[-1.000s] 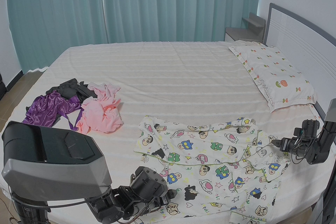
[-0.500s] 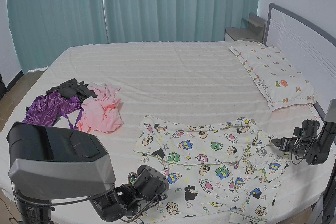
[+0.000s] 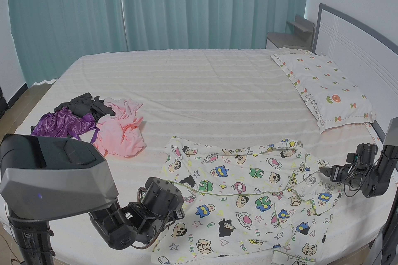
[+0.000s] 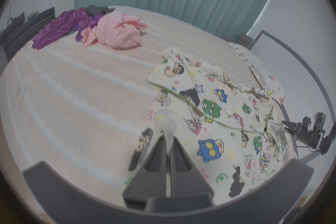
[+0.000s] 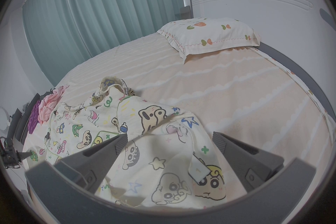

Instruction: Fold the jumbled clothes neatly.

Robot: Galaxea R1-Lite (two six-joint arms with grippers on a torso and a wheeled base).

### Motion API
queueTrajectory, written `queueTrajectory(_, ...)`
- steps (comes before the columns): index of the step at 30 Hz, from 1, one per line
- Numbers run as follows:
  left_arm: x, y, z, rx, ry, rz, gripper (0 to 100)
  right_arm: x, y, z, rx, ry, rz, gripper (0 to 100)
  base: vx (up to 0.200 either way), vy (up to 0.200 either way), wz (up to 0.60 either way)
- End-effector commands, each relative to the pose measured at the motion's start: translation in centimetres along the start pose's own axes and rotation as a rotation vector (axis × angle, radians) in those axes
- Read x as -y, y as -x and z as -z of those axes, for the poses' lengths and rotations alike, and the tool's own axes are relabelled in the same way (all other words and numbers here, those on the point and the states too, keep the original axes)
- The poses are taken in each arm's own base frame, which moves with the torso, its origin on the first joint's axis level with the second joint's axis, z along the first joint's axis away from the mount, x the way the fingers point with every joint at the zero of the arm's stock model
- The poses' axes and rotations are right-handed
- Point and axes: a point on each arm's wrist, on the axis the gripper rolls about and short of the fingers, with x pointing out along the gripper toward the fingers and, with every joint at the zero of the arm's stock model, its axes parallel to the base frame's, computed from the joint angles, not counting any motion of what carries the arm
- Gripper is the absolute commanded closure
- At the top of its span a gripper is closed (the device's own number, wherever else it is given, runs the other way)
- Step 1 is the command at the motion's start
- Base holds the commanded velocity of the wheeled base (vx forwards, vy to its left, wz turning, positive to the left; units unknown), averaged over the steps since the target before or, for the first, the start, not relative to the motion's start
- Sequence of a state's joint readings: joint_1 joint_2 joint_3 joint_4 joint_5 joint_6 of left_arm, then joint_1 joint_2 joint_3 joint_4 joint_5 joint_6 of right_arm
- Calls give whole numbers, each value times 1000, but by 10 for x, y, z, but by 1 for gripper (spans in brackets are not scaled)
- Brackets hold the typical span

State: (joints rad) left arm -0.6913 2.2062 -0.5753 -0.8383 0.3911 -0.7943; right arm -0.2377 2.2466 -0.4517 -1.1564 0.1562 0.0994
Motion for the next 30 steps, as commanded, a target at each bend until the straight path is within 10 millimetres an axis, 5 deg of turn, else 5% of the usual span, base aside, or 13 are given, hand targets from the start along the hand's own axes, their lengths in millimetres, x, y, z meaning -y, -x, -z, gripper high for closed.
queueTrajectory(1,-18,-9,-5,19,-10,-37,100,0,1,0,0,1,0,0,0,0,0)
queueTrajectory(6,-34,-23,-2,62,-59,-37,100,0,2,1,-6,0,2,0,0,0,0)
queueTrajectory(19,-35,-36,4,78,-52,-11,100,0,2,1,-9,0,2,0,0,0,0)
queueTrajectory(20,-34,-36,3,79,-46,-1,0,-1,2,1,-7,1,1,0,0,0,0)
queueTrajectory(26,-36,-20,-16,113,-9,34,0,0,11,-7,21,1,4,0,0,0,0)
queueTrajectory(30,-42,12,-31,95,22,130,0,-4,21,-9,29,5,0,0,0,0,0)
